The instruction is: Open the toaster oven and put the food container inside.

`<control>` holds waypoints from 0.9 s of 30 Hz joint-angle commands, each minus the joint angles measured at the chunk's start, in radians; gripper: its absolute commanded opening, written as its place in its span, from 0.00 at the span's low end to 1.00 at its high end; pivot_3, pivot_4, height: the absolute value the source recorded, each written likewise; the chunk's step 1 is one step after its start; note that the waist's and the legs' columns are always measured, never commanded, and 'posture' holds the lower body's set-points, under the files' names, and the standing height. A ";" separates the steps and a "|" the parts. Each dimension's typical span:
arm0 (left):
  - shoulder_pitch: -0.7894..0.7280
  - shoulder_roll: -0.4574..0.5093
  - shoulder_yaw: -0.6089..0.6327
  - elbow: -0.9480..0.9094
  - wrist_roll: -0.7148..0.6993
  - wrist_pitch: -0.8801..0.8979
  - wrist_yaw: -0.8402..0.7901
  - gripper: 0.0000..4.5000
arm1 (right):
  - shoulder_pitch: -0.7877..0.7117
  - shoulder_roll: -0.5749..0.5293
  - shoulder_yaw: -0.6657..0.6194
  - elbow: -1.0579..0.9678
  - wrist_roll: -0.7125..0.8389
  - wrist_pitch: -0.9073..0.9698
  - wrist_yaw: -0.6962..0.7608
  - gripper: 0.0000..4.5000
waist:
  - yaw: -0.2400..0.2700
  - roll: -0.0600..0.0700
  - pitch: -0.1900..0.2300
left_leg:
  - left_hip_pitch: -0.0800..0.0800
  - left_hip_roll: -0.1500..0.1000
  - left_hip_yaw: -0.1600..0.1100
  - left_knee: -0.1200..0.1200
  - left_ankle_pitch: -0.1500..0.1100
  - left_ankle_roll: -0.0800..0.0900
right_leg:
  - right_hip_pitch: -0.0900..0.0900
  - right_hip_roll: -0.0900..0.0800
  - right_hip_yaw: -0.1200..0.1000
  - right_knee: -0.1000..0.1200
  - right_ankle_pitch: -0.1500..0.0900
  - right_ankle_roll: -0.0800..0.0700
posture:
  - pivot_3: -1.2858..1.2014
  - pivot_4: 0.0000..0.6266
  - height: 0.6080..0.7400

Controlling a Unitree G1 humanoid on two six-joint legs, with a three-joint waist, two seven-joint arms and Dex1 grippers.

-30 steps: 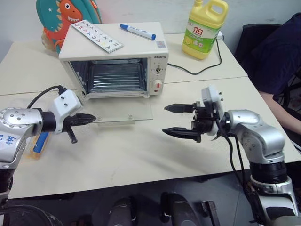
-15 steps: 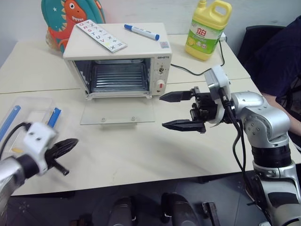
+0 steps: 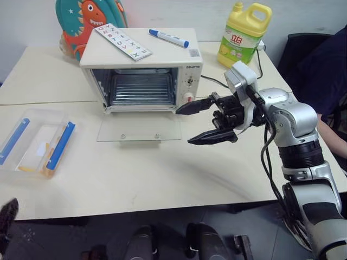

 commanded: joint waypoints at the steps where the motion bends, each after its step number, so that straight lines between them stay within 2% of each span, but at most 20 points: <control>1: -0.023 0.046 -0.006 0.089 -0.300 -0.098 0.356 0.96 | -0.012 -0.008 -0.017 -0.038 0.015 -0.011 0.031 1.00 | -0.002 0.000 0.000 | 0.001 0.000 0.000 0.000 -0.001 -0.001 | 0.001 0.000 0.000 0.000 0.000 0.000 | 0.52 0.24 1.00; 4: -0.024 0.118 -0.069 0.149 -0.445 -0.165 0.562 0.96 | 0.002 -0.010 -0.021 -0.064 0.023 -0.003 0.020 1.00 | -0.005 0.000 0.000 | 0.007 0.000 0.000 -0.002 -0.002 -0.002 | 0.005 0.000 0.000 -0.002 -0.001 -0.001 | 0.52 0.24 1.00; 8: -0.066 0.233 -0.179 0.213 -0.568 -0.250 0.737 0.96 | 0.023 0.005 -0.029 -0.104 0.022 0.002 -0.032 1.00 | -0.002 0.000 0.000 | 0.014 0.000 0.001 -0.007 -0.004 -0.006 | 0.011 0.000 0.000 -0.004 -0.002 -0.003 | 0.52 0.24 1.00; 13: -0.146 0.364 -0.293 0.296 -0.616 -0.309 0.838 0.96 | 0.055 0.004 -0.044 -0.153 0.035 0.023 -0.083 1.00 | -0.001 0.000 0.000 | 0.014 0.000 0.002 -0.007 -0.001 -0.014 | 0.011 0.000 0.000 -0.004 -0.002 -0.003 | 0.52 0.24 1.00; 17: -0.202 0.411 -0.369 0.392 -0.665 -0.356 0.983 0.96 | 0.088 -0.009 -0.062 -0.205 0.056 0.045 -0.119 1.00 | -0.004 0.000 0.000 | 0.014 0.000 0.003 -0.010 0.000 -0.013 | 0.010 0.000 0.001 -0.006 -0.002 -0.003 | 0.52 0.24 1.00; 21: -0.307 0.451 -0.433 0.493 -0.671 -0.391 1.055 0.96 | 0.114 -0.017 -0.084 -0.242 0.070 0.065 -0.160 1.00 | -0.002 0.000 0.000 | 0.014 0.000 0.004 -0.010 0.002 -0.011 | 0.010 0.001 0.001 -0.006 -0.002 -0.003 | 0.52 0.24 1.00; 24: -0.391 0.478 -0.471 0.566 -0.634 -0.406 1.097 0.83 | 0.134 -0.029 -0.098 -0.274 0.079 0.071 -0.185 1.00 | 0.001 -0.001 0.000 | 0.014 0.000 0.004 -0.010 0.002 -0.012 | 0.010 0.001 0.000 -0.005 -0.002 -0.003 | 0.52 0.24 1.00; 27: -0.427 0.494 -0.487 0.591 -0.622 -0.398 1.102 0.63 | 0.146 -0.038 -0.112 -0.296 0.090 0.082 -0.205 1.00 | 0.001 -0.001 0.000 | 0.014 0.000 0.004 -0.010 0.002 -0.012 | 0.010 0.001 0.001 -0.006 -0.002 -0.003 | 0.52 0.24 1.00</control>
